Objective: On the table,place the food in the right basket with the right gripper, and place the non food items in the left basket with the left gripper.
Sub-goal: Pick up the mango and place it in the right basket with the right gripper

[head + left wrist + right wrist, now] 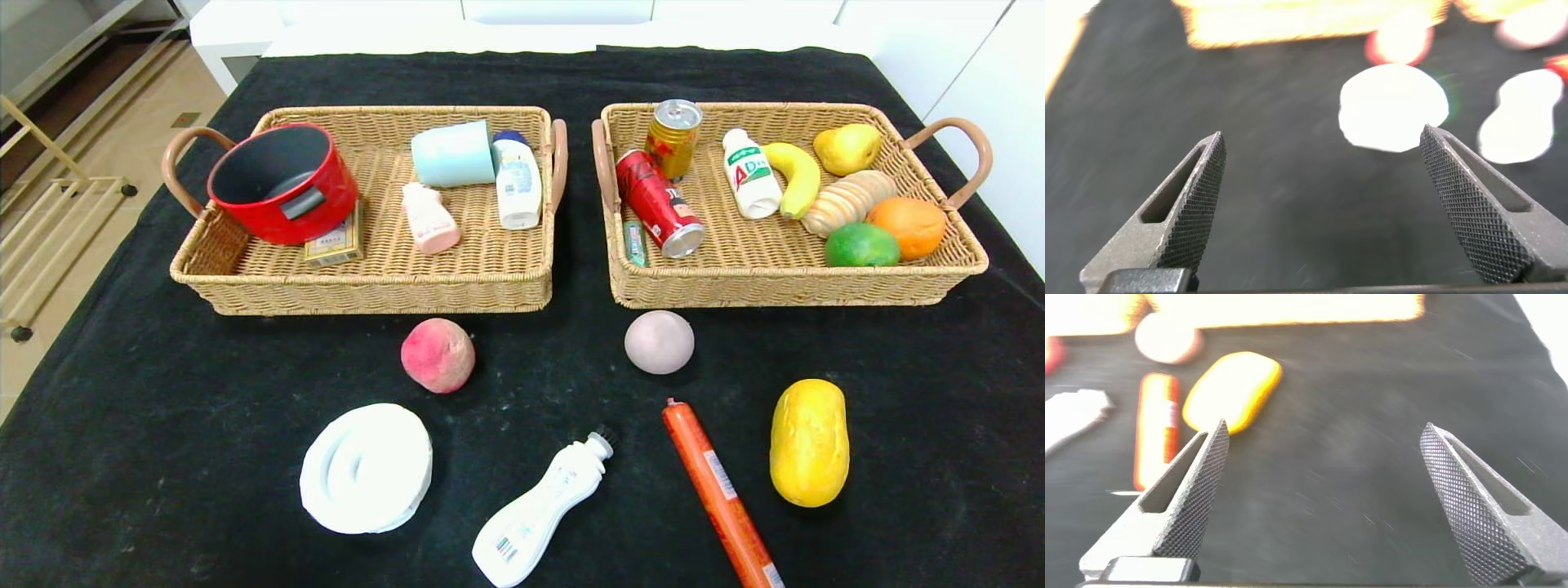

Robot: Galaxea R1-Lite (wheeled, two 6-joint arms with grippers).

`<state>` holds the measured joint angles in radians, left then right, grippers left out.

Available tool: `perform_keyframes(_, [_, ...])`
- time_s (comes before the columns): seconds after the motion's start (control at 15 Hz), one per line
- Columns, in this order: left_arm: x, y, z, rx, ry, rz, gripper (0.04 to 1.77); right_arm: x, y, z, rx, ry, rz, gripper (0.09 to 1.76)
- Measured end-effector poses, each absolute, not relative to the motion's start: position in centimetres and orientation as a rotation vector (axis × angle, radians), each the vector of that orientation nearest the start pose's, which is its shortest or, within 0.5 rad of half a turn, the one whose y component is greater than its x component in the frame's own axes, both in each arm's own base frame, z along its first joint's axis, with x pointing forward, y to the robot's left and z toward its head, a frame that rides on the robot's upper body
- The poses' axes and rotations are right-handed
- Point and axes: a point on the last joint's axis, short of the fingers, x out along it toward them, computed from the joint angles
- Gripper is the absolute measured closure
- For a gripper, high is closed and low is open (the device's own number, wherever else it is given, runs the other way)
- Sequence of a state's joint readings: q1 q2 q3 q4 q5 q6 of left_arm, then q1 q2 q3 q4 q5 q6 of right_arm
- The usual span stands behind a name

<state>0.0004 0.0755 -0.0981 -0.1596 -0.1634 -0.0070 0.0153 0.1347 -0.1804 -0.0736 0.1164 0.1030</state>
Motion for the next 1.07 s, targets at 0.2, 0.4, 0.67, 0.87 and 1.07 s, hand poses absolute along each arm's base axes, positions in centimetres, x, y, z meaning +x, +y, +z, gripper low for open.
perform_keyframes(0.2, [-1.2,-0.7,15.6,0.015,-0.146,-0.363,0.09,-0.4,0.5,16.9,0.096,-0.084,0.284,0.14])
perform_keyframes(0.4, [2.0,-1.2,18.5,0.007,-0.097,-0.545,0.09,3.4,1.0,19.4,0.097,-0.065,0.406,0.14])
perform_keyframes(0.67, [6.9,-3.4,21.5,-0.009,-0.008,-0.767,0.09,8.5,3.6,21.2,0.11,0.002,0.536,0.14])
perform_keyframes(0.87, [10.4,-5.9,23.9,-0.021,0.008,-0.868,0.09,11.1,6.7,22.5,0.109,0.031,0.577,0.14])
perform_keyframes(1.07, [13.1,-8.2,24.8,-0.031,0.041,-0.911,0.09,13.3,8.9,23.2,0.119,-0.008,0.601,0.14])
